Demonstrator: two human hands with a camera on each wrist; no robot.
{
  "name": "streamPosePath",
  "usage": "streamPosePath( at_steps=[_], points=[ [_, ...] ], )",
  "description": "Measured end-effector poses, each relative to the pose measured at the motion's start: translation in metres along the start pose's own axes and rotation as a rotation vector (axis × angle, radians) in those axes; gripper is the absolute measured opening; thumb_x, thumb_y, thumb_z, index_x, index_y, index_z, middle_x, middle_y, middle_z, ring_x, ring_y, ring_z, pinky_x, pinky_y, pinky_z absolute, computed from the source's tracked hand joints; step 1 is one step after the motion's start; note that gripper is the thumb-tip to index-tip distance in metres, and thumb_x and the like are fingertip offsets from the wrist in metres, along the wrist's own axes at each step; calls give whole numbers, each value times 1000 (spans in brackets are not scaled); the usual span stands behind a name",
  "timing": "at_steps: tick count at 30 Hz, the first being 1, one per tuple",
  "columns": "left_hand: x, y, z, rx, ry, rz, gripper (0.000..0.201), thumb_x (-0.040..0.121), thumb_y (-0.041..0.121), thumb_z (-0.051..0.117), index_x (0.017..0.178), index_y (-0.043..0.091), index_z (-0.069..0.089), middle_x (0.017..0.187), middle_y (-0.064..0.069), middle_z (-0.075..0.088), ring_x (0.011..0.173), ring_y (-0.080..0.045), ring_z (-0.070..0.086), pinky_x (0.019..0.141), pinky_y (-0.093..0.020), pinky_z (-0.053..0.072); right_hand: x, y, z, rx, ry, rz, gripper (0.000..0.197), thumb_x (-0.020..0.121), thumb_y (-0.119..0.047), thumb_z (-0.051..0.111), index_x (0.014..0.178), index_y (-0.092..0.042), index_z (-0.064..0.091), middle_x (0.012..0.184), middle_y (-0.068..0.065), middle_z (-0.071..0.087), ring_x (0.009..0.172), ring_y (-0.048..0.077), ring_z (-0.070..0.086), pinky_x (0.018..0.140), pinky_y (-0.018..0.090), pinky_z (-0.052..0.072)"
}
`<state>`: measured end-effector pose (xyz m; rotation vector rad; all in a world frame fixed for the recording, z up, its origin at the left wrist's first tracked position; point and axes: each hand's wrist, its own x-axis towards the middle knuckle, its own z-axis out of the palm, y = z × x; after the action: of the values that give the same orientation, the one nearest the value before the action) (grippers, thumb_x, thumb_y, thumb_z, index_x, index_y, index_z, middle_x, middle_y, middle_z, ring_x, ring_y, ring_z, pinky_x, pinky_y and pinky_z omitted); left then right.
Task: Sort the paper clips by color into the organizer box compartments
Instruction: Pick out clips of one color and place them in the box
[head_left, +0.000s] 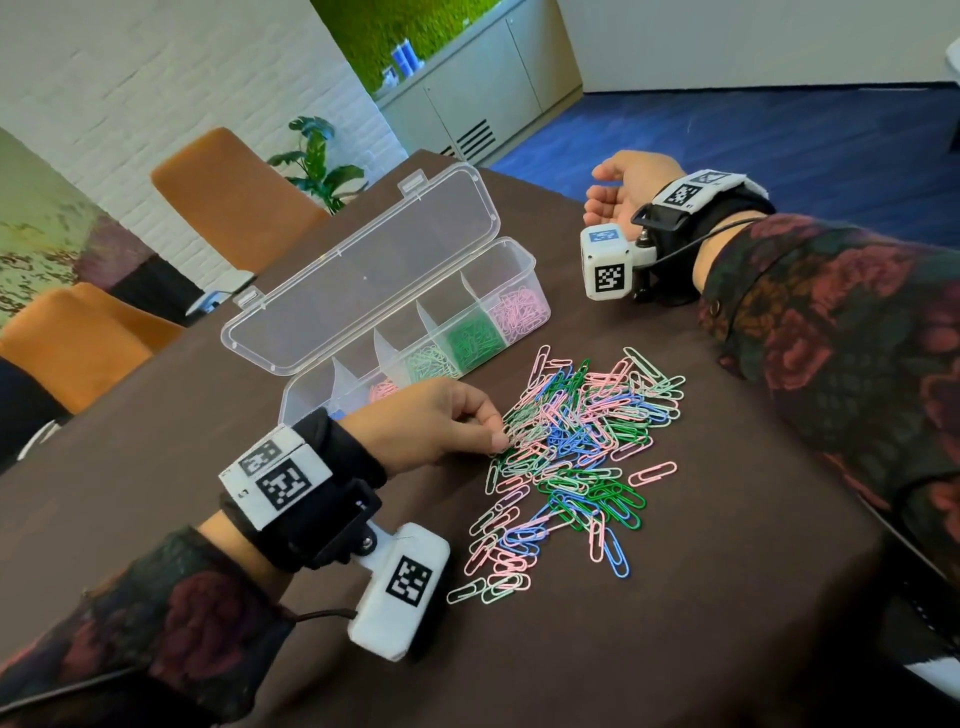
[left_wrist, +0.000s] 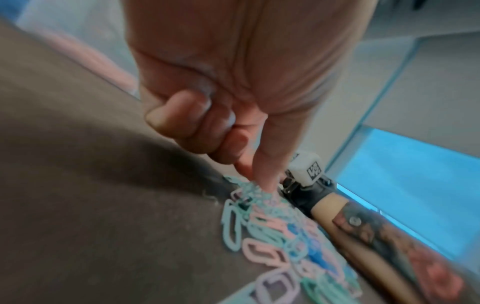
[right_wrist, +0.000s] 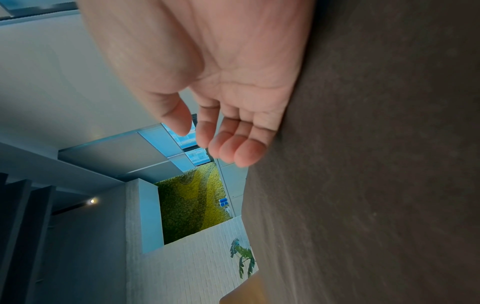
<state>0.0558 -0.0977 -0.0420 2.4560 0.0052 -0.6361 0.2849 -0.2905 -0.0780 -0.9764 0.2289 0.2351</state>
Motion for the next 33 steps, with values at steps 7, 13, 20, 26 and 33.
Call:
streamPosePath(
  at_steps=[7,13,20,26,33],
  points=[
    [-18,-5,-16,-262,-99,79,15,65,32,71,69,18,65,62,1,47,47,-5,30,45,-12,28,1,1,0,-4,0,-1,8,86,-10,52,85,-5,58,72,7,57,58,18,55,57,27,51],
    [-14,-3,-14,164,56,40,6,85,25,68,85,19,67,60,4,50,51,-6,33,51,-13,30,2,2,1,-12,3,-11,6,86,-9,52,86,-5,57,72,8,57,57,18,55,54,26,51],
    [1,12,6,417,112,26,20,85,32,67,72,20,58,38,20,44,44,1,41,52,-11,30,2,1,0,-16,9,-15,7,85,-9,52,87,-5,58,72,8,57,56,18,55,53,26,51],
    [4,18,9,453,105,48,15,86,23,67,73,17,60,37,20,45,42,1,43,49,-9,31,2,2,0,-4,2,-19,7,85,-9,52,87,-6,58,72,8,57,56,18,55,55,27,52],
    [2,15,6,419,96,52,14,85,15,65,73,18,60,38,17,43,43,-2,39,50,-10,31,2,2,0,2,-4,-19,7,85,-10,51,85,-7,58,73,8,56,57,19,54,56,26,51]
  ],
)
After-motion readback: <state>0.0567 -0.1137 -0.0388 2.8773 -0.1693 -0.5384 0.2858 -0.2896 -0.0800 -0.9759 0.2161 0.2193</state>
